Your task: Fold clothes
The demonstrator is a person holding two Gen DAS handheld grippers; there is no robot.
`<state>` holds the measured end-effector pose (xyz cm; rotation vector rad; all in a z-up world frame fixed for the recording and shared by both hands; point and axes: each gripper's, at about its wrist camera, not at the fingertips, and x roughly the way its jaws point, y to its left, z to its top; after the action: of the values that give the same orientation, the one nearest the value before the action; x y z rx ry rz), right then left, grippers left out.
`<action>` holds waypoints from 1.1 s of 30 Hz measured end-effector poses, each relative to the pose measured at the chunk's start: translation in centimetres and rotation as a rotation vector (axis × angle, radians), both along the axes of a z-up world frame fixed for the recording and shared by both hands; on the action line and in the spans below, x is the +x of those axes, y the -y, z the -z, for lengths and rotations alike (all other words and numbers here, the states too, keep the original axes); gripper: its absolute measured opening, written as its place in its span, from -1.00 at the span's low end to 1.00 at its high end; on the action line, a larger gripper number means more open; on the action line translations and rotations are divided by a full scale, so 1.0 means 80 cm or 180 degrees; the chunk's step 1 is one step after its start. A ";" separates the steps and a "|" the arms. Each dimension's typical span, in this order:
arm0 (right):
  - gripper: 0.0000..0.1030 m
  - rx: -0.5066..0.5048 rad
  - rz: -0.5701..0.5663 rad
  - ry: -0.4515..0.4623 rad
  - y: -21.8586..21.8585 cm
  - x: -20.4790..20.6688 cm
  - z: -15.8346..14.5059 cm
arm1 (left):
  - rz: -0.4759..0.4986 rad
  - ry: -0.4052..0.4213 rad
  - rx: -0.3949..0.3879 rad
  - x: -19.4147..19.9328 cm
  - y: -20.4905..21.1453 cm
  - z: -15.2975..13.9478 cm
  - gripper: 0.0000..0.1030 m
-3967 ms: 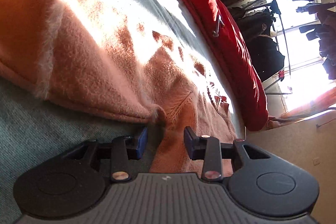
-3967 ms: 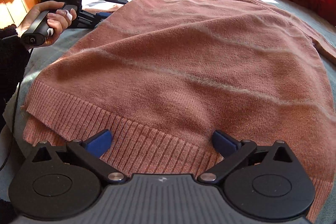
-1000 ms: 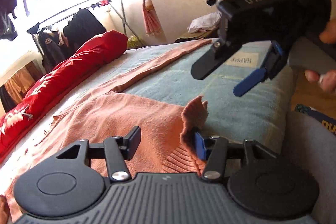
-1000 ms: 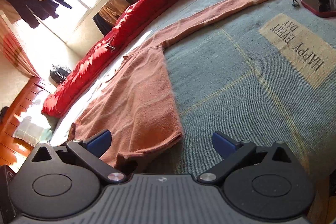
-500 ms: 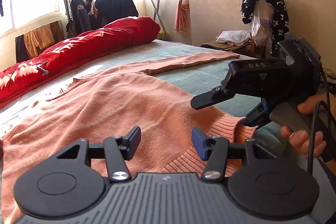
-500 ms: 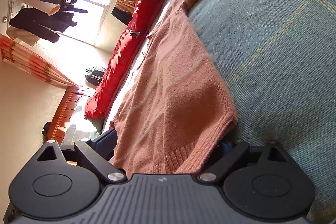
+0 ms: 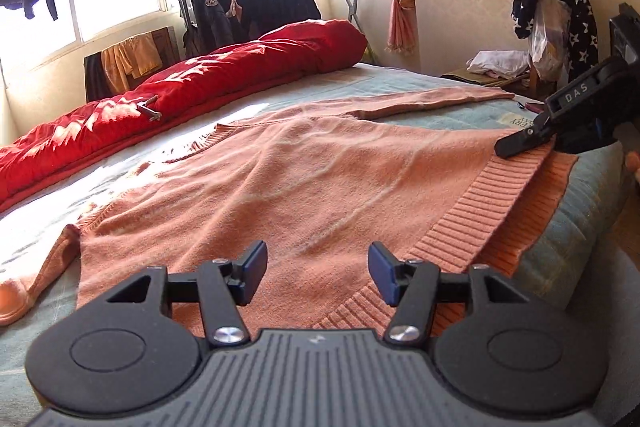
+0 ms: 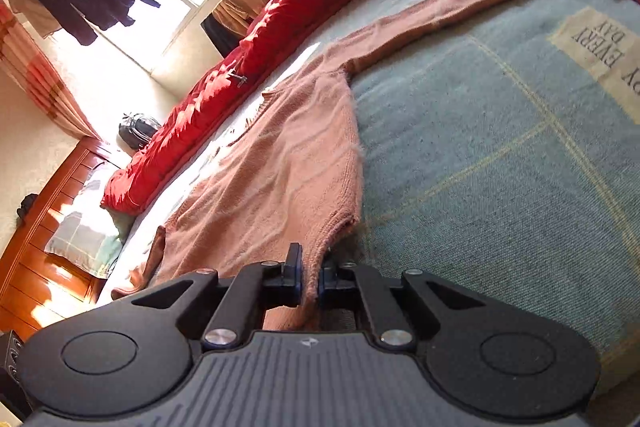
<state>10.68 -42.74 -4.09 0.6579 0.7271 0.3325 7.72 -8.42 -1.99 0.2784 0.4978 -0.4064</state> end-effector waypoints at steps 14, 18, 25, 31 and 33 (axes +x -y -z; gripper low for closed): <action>-0.14 -0.0509 0.0409 -0.0390 0.026 -0.017 0.018 | -0.0566 -0.0380 -0.0541 0.052 -0.097 -0.015 0.20; 0.01 -0.0500 0.0399 -0.0252 0.023 -0.015 0.001 | -0.0882 -0.0512 -0.0910 0.110 -0.156 -0.019 0.19; 0.18 -0.0487 0.0179 -0.0141 -0.011 0.006 -0.016 | -0.1439 -0.0810 -0.1086 0.233 -0.234 0.012 0.20; 0.23 -0.0548 0.0036 -0.0037 -0.039 0.036 -0.033 | -0.1637 -0.1192 -0.1570 0.314 -0.279 0.064 0.20; 0.24 -0.0577 -0.0022 0.0011 -0.049 0.047 -0.037 | -0.1607 -0.1126 -0.1707 0.327 -0.284 0.073 0.19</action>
<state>14.42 -38.83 -1.12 0.4834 0.7468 0.2702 33.89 14.29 -7.80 -0.4420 0.7582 -0.0811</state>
